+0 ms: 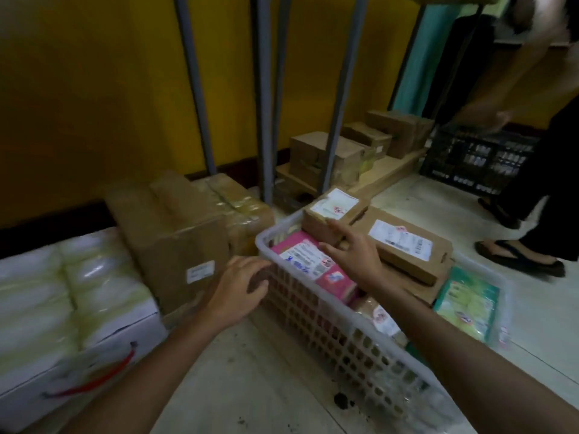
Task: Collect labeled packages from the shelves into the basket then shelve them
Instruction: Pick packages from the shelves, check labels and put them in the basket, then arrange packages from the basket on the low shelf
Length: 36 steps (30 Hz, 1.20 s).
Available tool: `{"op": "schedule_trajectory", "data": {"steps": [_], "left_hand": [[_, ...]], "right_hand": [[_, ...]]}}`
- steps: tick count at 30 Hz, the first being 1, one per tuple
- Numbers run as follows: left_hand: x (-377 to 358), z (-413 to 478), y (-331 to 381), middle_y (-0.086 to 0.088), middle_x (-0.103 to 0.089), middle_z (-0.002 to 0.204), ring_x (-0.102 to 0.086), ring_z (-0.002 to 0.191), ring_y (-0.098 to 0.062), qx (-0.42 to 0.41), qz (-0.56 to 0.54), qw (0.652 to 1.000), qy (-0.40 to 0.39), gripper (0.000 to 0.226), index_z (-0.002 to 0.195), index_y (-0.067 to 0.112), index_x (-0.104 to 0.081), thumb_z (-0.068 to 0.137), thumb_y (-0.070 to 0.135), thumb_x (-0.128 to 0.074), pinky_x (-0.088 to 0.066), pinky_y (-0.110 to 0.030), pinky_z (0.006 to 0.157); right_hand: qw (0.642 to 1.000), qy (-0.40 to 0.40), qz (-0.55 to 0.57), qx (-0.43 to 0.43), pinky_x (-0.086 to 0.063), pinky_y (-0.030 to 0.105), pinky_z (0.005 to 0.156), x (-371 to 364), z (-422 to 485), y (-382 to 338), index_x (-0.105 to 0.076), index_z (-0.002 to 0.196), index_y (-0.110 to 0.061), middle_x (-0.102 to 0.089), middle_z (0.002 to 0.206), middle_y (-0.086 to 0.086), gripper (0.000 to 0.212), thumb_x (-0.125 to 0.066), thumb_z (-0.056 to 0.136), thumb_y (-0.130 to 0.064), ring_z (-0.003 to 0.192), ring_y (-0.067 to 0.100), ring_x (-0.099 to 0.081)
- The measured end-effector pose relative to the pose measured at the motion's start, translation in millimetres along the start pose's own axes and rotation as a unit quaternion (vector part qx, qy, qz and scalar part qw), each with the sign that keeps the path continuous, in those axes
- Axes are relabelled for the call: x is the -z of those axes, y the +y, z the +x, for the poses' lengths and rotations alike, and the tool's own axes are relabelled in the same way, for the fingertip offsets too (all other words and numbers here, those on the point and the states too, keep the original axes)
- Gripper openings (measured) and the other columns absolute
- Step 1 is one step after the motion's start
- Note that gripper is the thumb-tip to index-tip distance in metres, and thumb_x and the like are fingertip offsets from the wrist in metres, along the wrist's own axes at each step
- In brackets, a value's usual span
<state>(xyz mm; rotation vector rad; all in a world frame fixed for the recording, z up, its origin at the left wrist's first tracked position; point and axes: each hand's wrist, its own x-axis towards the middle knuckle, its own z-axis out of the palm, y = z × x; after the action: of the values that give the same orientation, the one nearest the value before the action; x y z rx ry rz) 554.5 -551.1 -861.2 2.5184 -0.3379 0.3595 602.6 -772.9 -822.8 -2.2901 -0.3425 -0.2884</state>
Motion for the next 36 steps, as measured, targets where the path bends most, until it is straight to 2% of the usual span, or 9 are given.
{"op": "schedule_trajectory", "data": {"steps": [3,12,16,18,20,22,28,31,36], "left_hand": [[70.1,-33.0,-33.6,-0.003,-0.060,0.122,-0.050,0.113,-0.021,0.004,0.030,0.998,0.047,0.037,0.119,0.014,-0.060,0.082,0.015,-0.063,-0.024,-0.012,0.089],[251.1,-216.3,-147.7,-0.005,-0.054,0.130,-0.042,0.122,-0.020,0.184,0.129,0.958,0.176,0.039,0.124,0.013,-0.056,0.085,0.012,-0.060,-0.022,-0.020,0.098],[290.6,-306.4,-196.0,-0.002,-0.049,0.134,-0.038,0.124,-0.021,0.289,0.160,0.923,0.197,0.047,0.129,0.021,-0.052,0.083,0.023,-0.063,-0.023,-0.022,0.096],[297.7,-338.5,-216.7,0.000,-0.039,0.142,-0.029,0.131,-0.020,0.336,0.160,0.910,0.185,0.059,0.134,0.029,-0.042,0.081,0.037,-0.065,-0.024,-0.031,0.105],[290.6,-363.2,-233.8,-0.002,-0.028,0.148,-0.022,0.137,-0.022,0.370,0.120,0.911,0.138,0.072,0.140,0.040,-0.028,0.079,0.045,-0.065,-0.024,-0.039,0.110],[270.7,-378.6,-243.5,-0.005,-0.032,0.145,-0.033,0.132,-0.020,0.361,0.045,0.925,0.112,0.075,0.138,0.051,-0.015,0.083,0.036,-0.064,-0.034,-0.036,0.107],[243.1,-386.4,-252.0,0.009,-0.045,0.138,-0.046,0.125,-0.014,0.308,-0.011,0.923,0.232,0.065,0.137,0.048,-0.024,0.089,0.018,-0.057,-0.045,-0.028,0.095],[257.6,-405.5,-254.6,0.025,-0.034,0.136,-0.038,0.127,-0.005,0.339,-0.122,0.902,0.237,0.091,0.132,0.060,-0.008,0.072,0.038,-0.073,-0.038,-0.027,0.099],[271.2,-424.0,-251.2,0.004,-0.013,0.154,-0.021,0.138,-0.018,0.398,-0.054,0.865,0.301,0.137,0.140,0.048,0.000,0.037,0.040,-0.090,-0.030,-0.045,0.107]], "right_hand": [[0.998,-0.031,0.003,0.048,-0.043,0.031,0.099,-47.5,18.8,-69.2,-0.051,0.133,-0.016,-0.060,0.128,0.006,0.054,-0.068,0.083,-0.023,0.117,0.018,-0.056],[0.964,-0.139,0.066,0.215,-0.028,0.005,0.078,-217.0,-5.7,-290.4,-0.051,0.134,-0.015,-0.059,0.130,0.004,0.054,-0.068,0.084,-0.025,0.116,0.018,-0.055],[0.931,-0.227,0.063,0.280,-0.033,0.020,0.098,-287.3,-49.2,-350.6,-0.042,0.140,-0.023,-0.049,0.141,0.002,0.067,-0.069,0.081,-0.039,0.128,0.020,-0.047],[0.896,-0.326,0.042,0.298,-0.033,0.042,0.110,-319.4,-73.4,-361.0,-0.027,0.145,-0.035,-0.029,0.153,0.002,0.087,-0.069,0.072,-0.057,0.138,0.026,-0.032],[0.849,-0.401,-0.115,0.324,-0.018,0.060,0.113,-350.8,-95.0,-353.2,0.000,0.147,-0.044,0.006,0.159,0.002,0.103,-0.061,0.069,-0.071,0.146,0.030,0.000],[0.817,-0.363,-0.273,0.356,-0.015,0.061,0.111,-372.8,-107.5,-335.8,0.016,0.142,-0.047,0.019,0.157,0.006,0.101,-0.053,0.073,-0.073,0.143,0.034,0.015],[0.829,-0.321,-0.284,0.359,-0.028,0.054,0.107,-375.1,-109.1,-332.4,0.004,0.144,-0.048,0.006,0.159,0.001,0.090,-0.049,0.076,-0.071,0.144,0.030,0.010],[0.827,-0.348,-0.269,0.351,-0.031,0.050,0.107,-364.7,-105.1,-347.6,-0.004,0.145,-0.048,-0.004,0.159,0.000,0.087,-0.051,0.076,-0.070,0.145,0.027,-0.001],[0.820,-0.362,-0.195,0.398,-0.046,0.034,0.089,-343.5,-96.1,-408.0,-0.038,0.135,-0.046,-0.053,0.134,-0.005,0.072,-0.055,0.070,-0.073,0.120,0.022,-0.049]]}}
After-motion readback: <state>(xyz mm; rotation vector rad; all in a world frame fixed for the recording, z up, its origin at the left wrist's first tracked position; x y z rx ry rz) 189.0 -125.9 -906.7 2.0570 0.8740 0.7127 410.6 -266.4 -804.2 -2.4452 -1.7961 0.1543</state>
